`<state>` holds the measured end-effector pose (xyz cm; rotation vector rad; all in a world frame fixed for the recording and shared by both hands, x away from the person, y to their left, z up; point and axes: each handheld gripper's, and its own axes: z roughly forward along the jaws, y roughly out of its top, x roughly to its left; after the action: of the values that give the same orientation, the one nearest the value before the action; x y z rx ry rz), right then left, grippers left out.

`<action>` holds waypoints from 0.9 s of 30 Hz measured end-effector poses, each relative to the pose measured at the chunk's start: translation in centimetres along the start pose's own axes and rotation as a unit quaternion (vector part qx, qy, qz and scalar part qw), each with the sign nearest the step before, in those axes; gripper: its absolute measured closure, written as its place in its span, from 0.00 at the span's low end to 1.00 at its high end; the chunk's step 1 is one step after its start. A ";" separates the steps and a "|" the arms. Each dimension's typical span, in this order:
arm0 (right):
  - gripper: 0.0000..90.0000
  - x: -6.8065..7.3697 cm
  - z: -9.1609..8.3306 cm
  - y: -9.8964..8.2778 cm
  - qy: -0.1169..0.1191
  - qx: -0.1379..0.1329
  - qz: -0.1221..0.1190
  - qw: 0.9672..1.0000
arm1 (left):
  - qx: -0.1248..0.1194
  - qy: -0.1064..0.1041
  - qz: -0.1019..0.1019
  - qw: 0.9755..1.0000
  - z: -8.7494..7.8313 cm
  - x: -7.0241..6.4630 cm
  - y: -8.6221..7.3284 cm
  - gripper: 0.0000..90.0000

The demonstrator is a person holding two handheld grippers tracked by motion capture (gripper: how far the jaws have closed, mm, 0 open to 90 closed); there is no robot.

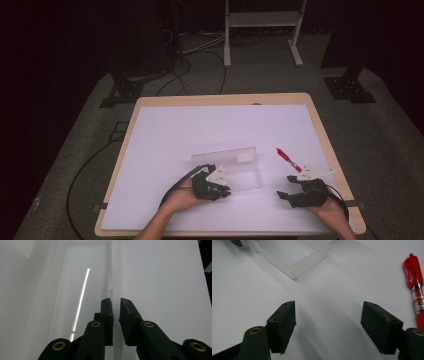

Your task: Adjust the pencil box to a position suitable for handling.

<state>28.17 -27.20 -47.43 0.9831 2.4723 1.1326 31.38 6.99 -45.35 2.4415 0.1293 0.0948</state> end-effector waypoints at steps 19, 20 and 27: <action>0.30 -0.6 -0.9 0.5 -0.015 -0.003 -0.007 1.000 | -0.055 0.018 -0.027 0.998 -4.6 0.7 -1.2 0.66; 0.30 -0.7 -1.0 0.5 -0.018 -0.004 -0.006 1.000 | -0.059 0.021 -0.030 0.998 -4.9 0.8 -1.4 0.65; 0.30 -1.2 -1.9 1.0 -0.038 -0.009 -0.011 0.999 | -0.076 0.043 -0.048 0.995 -7.1 1.2 -2.6 0.56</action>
<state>28.66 -28.66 -45.51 0.9744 2.4029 1.0877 31.64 13.58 -41.55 2.2763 0.2670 0.1623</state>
